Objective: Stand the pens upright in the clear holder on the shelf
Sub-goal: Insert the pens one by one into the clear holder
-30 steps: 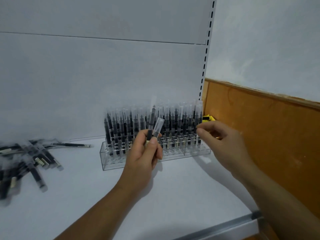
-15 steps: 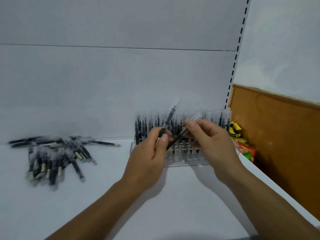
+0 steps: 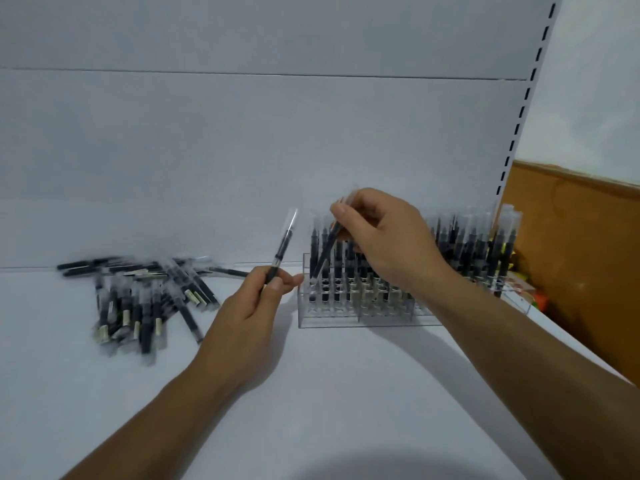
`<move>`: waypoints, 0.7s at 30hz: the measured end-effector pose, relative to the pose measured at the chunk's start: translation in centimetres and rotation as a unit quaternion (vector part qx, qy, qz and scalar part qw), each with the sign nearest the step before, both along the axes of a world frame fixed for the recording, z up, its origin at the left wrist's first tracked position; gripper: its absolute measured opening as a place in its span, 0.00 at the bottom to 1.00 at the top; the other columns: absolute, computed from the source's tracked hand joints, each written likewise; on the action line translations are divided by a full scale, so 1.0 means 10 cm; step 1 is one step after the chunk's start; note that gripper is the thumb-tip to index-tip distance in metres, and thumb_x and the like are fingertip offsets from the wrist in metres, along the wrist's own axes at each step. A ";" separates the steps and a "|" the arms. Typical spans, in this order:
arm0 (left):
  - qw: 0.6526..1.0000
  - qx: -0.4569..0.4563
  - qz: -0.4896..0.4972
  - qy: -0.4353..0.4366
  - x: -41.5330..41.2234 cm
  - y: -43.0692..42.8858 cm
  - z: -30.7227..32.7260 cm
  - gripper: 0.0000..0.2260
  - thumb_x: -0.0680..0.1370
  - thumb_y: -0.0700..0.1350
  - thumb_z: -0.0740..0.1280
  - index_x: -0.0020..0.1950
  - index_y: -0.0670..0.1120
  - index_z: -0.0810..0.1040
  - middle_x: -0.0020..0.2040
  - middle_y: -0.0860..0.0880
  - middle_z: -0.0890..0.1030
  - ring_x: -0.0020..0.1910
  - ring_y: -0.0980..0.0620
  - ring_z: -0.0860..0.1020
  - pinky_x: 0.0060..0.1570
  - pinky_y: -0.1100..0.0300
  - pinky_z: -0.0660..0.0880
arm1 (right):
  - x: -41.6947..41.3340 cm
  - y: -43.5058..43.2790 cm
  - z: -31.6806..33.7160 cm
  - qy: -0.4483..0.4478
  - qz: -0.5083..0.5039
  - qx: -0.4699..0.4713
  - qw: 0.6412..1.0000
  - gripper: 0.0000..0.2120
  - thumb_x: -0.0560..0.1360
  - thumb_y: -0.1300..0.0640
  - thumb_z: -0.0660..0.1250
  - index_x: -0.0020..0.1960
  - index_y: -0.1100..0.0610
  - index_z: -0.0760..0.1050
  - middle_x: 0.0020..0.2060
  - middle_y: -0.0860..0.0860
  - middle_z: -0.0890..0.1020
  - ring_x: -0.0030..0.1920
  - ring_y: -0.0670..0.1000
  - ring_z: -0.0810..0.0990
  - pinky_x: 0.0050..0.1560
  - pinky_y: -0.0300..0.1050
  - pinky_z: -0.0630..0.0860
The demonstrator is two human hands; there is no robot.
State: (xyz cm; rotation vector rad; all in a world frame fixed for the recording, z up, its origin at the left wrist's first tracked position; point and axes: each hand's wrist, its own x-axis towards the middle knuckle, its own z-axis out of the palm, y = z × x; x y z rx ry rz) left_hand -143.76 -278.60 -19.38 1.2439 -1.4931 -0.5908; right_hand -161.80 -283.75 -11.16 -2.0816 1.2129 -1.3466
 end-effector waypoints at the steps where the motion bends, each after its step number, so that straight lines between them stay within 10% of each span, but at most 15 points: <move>1: 1.000 0.000 -0.001 -0.003 0.01 -0.01 -0.01 0.09 0.83 0.49 0.55 0.52 0.54 0.74 0.53 0.66 0.81 0.60 0.64 0.76 0.65 0.53 0.68 | 0.03 -0.01 0.00 0.014 0.000 -0.004 1.000 0.12 0.79 0.46 0.64 0.47 0.53 0.79 0.40 0.49 0.84 0.43 0.52 0.83 0.48 0.56 0.80; 13: 0.996 -0.060 0.038 -0.056 0.03 0.03 -0.01 0.10 0.80 0.57 0.52 0.53 0.59 0.72 0.49 0.63 0.81 0.50 0.64 0.78 0.48 0.60 0.73 | 0.25 0.08 -0.09 0.261 -0.050 0.032 0.963 0.12 0.78 0.43 0.64 0.46 0.49 0.80 0.36 0.44 0.80 0.38 0.45 0.77 0.44 0.45 0.76; 21: 0.981 -0.109 -0.015 -0.160 0.00 0.15 0.00 0.09 0.80 0.56 0.51 0.54 0.60 0.69 0.36 0.58 0.79 0.36 0.58 0.77 0.34 0.64 0.69 | 0.14 0.56 -0.11 0.009 0.031 0.133 0.991 0.09 0.75 0.44 0.69 0.49 0.49 0.81 0.40 0.46 0.83 0.39 0.43 0.81 0.40 0.37 0.76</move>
